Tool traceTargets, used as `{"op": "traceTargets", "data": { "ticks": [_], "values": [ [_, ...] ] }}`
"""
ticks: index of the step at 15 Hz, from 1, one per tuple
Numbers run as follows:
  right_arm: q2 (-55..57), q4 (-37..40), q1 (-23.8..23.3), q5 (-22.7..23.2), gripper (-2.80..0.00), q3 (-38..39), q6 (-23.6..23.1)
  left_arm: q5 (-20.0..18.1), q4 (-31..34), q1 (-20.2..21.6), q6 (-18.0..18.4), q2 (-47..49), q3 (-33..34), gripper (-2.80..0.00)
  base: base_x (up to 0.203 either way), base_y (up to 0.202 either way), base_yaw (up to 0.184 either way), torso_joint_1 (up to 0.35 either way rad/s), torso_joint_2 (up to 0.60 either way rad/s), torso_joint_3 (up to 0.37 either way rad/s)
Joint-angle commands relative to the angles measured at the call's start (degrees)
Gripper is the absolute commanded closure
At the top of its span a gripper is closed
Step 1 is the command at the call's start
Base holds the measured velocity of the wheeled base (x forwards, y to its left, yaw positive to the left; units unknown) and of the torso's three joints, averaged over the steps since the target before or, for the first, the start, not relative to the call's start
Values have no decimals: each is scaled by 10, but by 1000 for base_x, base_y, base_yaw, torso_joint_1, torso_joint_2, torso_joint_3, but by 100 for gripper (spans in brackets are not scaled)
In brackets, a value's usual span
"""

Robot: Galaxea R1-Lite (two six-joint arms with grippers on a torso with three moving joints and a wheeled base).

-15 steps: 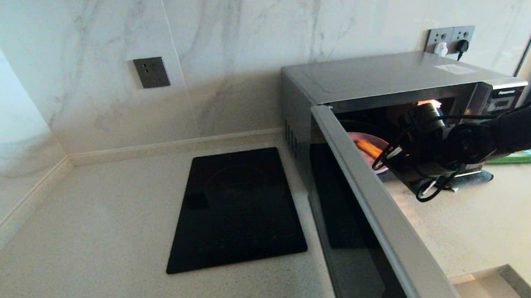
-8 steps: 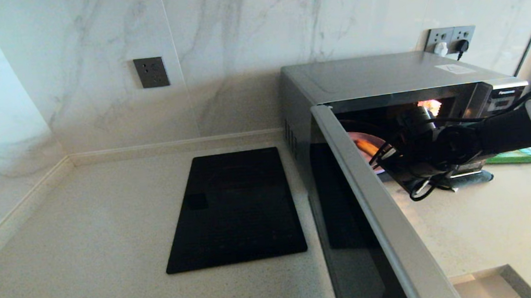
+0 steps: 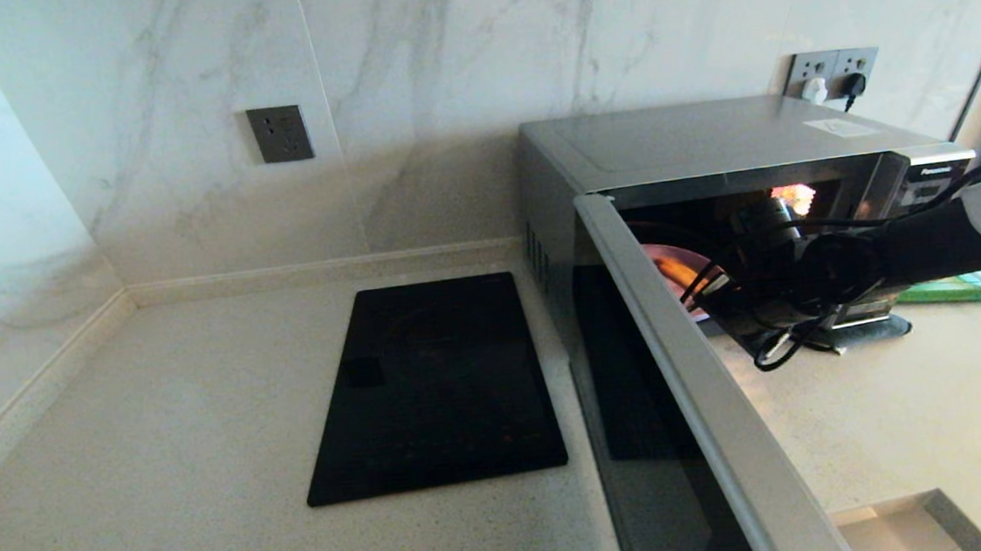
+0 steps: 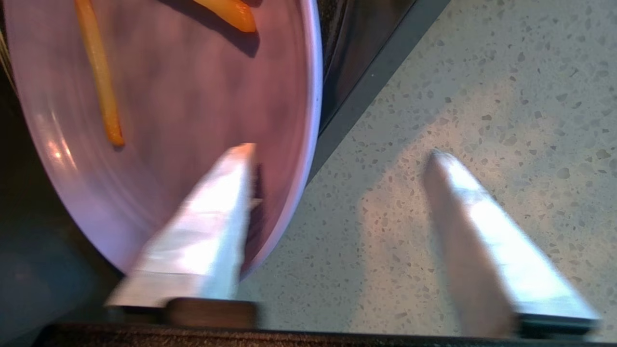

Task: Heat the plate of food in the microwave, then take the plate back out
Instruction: Take the plate out of the microwave

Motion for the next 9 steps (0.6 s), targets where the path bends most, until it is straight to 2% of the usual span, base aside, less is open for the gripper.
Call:
{"op": "traceTargets", "data": {
  "ticks": [1, 9],
  "values": [
    [-11, 0, 0, 0, 0, 0, 3, 0, 0, 0, 0, 1, 0, 0, 0, 0, 0, 0, 0, 0],
    [-39, 1, 0, 0, 0, 0, 3, 0, 0, 0, 0, 1, 0, 0, 0, 0, 0, 0, 0, 0]
  ]
}}
